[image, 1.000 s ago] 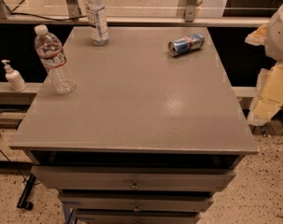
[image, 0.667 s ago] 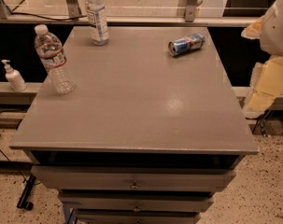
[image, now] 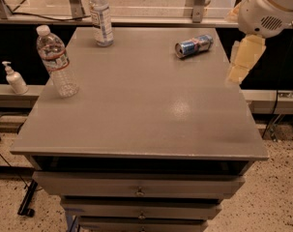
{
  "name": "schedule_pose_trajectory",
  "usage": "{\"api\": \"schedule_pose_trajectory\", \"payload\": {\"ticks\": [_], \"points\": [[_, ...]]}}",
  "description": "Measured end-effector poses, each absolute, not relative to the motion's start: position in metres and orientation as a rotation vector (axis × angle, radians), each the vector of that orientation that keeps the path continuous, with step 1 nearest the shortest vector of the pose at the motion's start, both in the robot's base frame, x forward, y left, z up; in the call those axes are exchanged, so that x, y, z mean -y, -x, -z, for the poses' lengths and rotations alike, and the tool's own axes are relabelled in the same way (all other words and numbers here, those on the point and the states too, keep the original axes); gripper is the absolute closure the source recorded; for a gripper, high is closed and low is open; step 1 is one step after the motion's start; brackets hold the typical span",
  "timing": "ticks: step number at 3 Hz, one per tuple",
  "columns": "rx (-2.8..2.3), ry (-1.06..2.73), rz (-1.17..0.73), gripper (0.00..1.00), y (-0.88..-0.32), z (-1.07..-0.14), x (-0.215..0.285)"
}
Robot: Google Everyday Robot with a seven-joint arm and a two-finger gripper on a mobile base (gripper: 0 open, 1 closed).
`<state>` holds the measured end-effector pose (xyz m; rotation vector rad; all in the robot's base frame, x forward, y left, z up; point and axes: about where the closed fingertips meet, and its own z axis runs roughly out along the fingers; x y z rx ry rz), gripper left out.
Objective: Move redbull can near water bottle
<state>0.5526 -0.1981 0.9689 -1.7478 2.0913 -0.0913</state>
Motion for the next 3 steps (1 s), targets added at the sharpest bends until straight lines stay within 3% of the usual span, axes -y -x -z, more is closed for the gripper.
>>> {"api": "schedule_pose_trajectory", "payload": {"ticks": [3], "points": [[-1.997, 1.655, -0.017, 0.0, -0.698, -0.921, 0.195]]}}
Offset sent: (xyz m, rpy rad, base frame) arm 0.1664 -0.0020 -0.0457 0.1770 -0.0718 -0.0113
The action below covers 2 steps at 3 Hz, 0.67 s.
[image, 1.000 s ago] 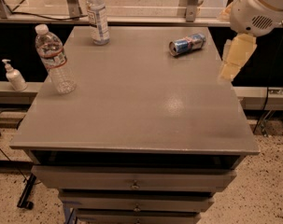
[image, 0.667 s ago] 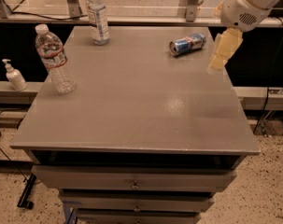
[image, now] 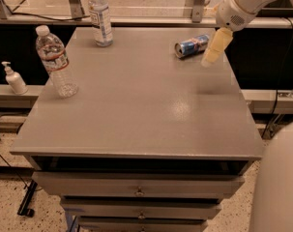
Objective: Move redbull can near water bottle
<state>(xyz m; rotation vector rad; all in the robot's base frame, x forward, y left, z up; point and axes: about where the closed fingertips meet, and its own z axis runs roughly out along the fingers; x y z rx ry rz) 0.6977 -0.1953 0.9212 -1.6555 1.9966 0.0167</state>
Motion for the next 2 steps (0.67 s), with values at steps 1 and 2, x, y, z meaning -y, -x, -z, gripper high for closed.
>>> {"api": "schedule_pose_trajectory", "payload": {"ticks": [1, 2], "points": [[-2.009, 1.636, -0.042, 0.0, -0.733, -0.901, 0.198], [-2.041, 1.615, -0.066, 0.0, -0.758, -0.879, 0.197]]}}
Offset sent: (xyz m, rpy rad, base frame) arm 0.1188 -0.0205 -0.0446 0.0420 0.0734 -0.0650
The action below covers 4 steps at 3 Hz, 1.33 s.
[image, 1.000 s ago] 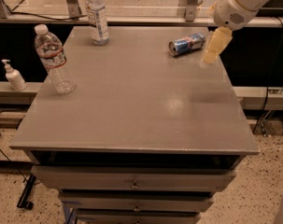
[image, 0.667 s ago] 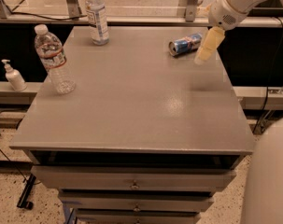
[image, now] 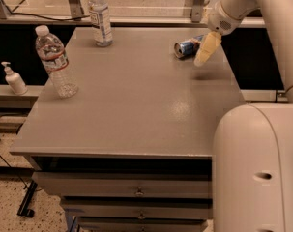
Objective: Move redbull can near water bottle
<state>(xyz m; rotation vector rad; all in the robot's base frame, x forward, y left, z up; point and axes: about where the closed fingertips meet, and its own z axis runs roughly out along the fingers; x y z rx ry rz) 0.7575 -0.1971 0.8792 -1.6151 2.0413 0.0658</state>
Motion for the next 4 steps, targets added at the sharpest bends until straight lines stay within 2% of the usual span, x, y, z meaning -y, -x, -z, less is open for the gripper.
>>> {"api": "schedule_pose_trajectory", "payload": {"ticks": [1, 2, 4], "points": [[-2.074, 1.609, -0.07, 0.0, -0.773, -0.861, 0.194], [-2.105, 1.631, -0.056, 0.17, -0.779, -0.848, 0.193], [-2.141, 1.689, -0.017, 0.64, -0.774, -0.849, 0.193]]}}
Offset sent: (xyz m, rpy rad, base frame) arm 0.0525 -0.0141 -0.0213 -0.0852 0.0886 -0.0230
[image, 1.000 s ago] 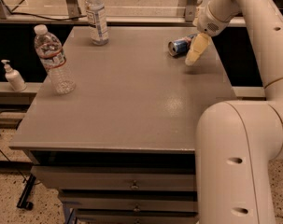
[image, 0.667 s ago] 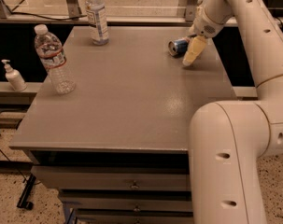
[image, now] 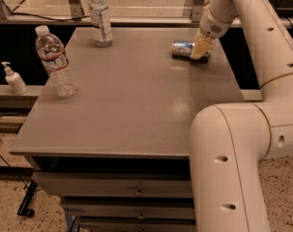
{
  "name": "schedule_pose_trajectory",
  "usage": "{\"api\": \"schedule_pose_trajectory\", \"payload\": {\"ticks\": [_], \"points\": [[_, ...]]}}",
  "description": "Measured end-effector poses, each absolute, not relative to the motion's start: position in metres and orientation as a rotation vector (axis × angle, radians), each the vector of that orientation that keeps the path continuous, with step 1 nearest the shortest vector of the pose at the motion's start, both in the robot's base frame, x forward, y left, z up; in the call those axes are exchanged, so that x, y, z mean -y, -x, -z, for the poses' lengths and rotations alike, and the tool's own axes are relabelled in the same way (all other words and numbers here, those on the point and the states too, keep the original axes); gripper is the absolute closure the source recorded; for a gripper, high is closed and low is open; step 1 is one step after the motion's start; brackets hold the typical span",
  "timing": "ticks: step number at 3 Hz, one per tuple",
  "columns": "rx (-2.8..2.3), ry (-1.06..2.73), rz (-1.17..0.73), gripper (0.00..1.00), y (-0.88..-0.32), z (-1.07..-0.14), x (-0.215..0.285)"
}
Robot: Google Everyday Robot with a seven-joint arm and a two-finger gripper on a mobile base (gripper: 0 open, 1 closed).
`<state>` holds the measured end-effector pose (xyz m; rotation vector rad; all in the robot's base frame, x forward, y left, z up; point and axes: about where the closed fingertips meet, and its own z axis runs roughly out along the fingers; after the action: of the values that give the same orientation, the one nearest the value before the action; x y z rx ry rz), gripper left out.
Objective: Move redbull can near water bottle
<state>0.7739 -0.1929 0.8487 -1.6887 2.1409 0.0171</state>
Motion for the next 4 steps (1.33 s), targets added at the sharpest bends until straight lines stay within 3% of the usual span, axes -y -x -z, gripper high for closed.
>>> {"api": "schedule_pose_trajectory", "payload": {"ticks": [1, 2, 4], "points": [[-2.123, 1.759, 0.0, 0.88, -0.754, -0.877, 0.188], [-2.092, 1.833, 0.023, 1.0, -0.733, -0.905, 0.183], [-1.997, 1.976, -0.025, 1.0, -0.659, -0.947, 0.162]]}}
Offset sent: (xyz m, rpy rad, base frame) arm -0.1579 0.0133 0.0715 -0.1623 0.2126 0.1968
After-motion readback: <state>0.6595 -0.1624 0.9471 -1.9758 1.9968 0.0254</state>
